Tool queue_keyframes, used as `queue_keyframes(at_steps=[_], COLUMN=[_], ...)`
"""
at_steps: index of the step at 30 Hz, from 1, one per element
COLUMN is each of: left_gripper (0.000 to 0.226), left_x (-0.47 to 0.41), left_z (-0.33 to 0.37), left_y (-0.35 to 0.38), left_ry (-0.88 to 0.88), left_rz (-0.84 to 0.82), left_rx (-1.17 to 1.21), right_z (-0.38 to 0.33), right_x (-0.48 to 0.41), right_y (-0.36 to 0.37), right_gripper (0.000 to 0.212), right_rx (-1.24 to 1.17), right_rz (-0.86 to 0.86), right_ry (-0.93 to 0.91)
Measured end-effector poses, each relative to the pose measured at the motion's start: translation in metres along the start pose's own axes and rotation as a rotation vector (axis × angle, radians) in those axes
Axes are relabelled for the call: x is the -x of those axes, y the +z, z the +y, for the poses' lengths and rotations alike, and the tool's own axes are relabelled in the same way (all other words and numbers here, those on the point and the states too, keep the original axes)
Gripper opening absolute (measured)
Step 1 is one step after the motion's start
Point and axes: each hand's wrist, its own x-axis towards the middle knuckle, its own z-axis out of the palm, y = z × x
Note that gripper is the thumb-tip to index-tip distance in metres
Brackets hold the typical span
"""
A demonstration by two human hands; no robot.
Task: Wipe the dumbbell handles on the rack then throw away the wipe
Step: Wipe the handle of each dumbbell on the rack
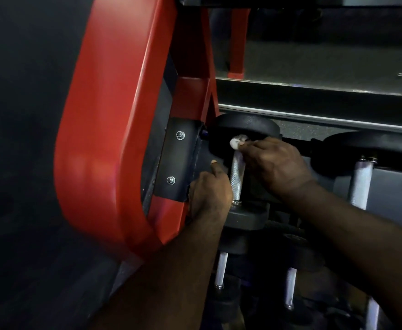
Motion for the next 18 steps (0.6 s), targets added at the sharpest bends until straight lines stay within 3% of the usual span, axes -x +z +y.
queue_keyframes(at_steps=[6,12,18], left_gripper=[0.048,0.056,0.061], left_x=[-0.007,-0.011,-0.010], left_z=[-0.002,-0.002,0.001], left_y=[0.005,0.009,0.008], left_ry=[0.018,-0.033,-0.057], left_rz=[-0.012,0.021,0.016], left_rx=[0.001,0.007,0.075], right_z=[-0.013,-0.017,-0.009], right_x=[-0.012,-0.018,0.025], right_y=[-0.002,-0.002,0.012], right_gripper=[0.020,0.053,0.061], right_rx=[0.093,0.082,0.075], right_rz=[-0.055,-0.184,-0.250], right_ry=[0.021,-0.065,-0.112])
